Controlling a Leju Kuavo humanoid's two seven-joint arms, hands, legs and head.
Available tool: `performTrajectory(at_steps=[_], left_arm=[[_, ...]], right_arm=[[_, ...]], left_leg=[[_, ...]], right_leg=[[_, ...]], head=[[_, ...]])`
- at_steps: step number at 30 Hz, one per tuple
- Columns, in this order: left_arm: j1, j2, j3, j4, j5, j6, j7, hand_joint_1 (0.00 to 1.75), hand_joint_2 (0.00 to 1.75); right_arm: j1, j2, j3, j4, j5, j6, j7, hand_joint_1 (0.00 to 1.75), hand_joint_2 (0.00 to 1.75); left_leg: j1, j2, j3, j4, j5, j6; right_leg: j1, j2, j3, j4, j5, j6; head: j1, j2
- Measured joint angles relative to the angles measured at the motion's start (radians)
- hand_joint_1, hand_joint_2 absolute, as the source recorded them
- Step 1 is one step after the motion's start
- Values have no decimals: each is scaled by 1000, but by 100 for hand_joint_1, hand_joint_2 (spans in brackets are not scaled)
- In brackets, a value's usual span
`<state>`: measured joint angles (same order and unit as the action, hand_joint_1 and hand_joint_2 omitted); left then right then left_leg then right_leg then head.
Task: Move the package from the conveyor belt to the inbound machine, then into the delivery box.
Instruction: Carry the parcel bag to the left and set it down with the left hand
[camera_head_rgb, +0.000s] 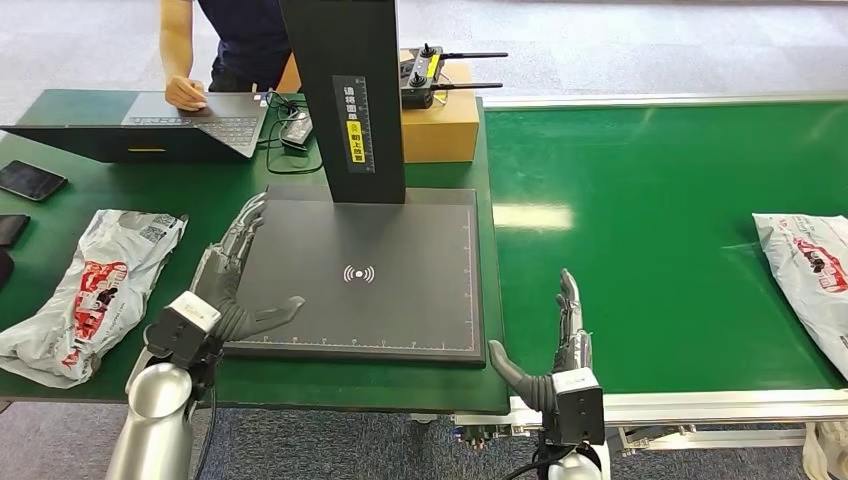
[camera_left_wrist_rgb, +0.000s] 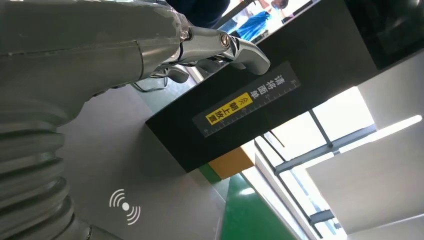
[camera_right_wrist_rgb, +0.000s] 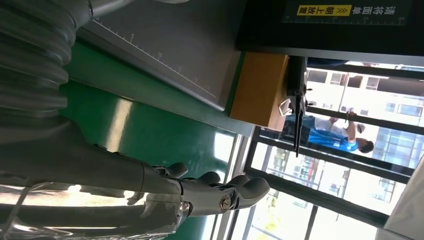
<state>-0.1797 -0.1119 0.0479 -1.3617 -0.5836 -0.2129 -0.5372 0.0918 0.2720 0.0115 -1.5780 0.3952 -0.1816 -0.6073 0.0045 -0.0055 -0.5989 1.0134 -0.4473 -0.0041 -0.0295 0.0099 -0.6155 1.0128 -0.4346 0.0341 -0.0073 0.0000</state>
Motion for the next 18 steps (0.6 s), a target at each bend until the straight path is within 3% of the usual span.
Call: performTrajectory(at_steps=[7,18], left_arm=[[34,-39,6,57,-2,100,-9,0,175],[14,-83,6,244,54,181,-50,0,175]], right_arm=[[-15,0,9,18,15,33,2,0,175],[-122,-13,83,122,57,74,28,0,175]], left_leg=[[0,0,-1,0,0,0],[0,0,0,0,0,0]], right_leg=[[0,0,0,0,0,0],[0,0,0,0,0,0]], head=[[0,0],[0,0]])
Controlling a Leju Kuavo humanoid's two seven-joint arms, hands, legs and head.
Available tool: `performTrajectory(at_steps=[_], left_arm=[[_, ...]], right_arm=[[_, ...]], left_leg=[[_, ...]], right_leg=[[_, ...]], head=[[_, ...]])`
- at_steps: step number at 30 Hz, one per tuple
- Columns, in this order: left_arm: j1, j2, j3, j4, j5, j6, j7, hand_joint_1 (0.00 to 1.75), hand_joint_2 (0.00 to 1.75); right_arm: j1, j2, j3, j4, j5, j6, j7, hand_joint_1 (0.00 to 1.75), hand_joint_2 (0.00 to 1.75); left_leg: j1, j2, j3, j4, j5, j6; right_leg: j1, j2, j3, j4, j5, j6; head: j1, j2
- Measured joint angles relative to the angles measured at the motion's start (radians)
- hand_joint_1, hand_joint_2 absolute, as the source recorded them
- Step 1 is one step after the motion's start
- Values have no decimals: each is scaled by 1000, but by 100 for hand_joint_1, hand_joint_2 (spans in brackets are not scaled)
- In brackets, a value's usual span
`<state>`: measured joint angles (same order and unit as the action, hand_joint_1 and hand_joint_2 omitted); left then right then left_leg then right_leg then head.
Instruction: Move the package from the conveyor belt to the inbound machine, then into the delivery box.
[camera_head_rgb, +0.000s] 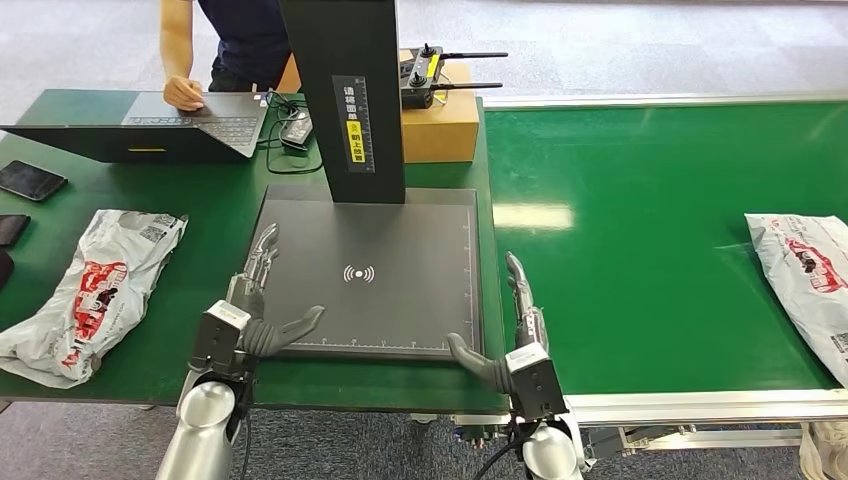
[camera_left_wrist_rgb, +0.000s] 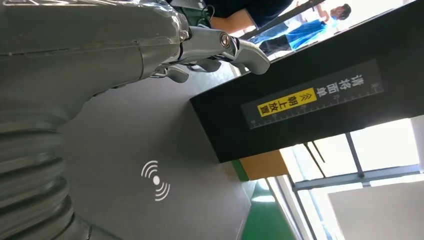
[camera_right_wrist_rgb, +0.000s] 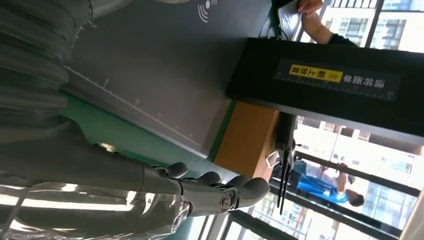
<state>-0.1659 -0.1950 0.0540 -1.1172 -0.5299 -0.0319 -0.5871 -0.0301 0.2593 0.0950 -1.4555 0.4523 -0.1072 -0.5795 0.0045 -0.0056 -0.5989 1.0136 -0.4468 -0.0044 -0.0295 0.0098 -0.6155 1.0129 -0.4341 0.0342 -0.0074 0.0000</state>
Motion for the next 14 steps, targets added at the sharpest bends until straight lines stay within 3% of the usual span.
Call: performTrajectory(at_steps=[14], left_arm=[[20,-10,-1,28,28,11,-9,0,175]], right_arm=[[-78,-21,66,112,-6,-18,-10,0,175]], left_leg=[[0,0,0,0,0,0]], right_leg=[[0,0,0,0,0,0]], head=[[0,0]])
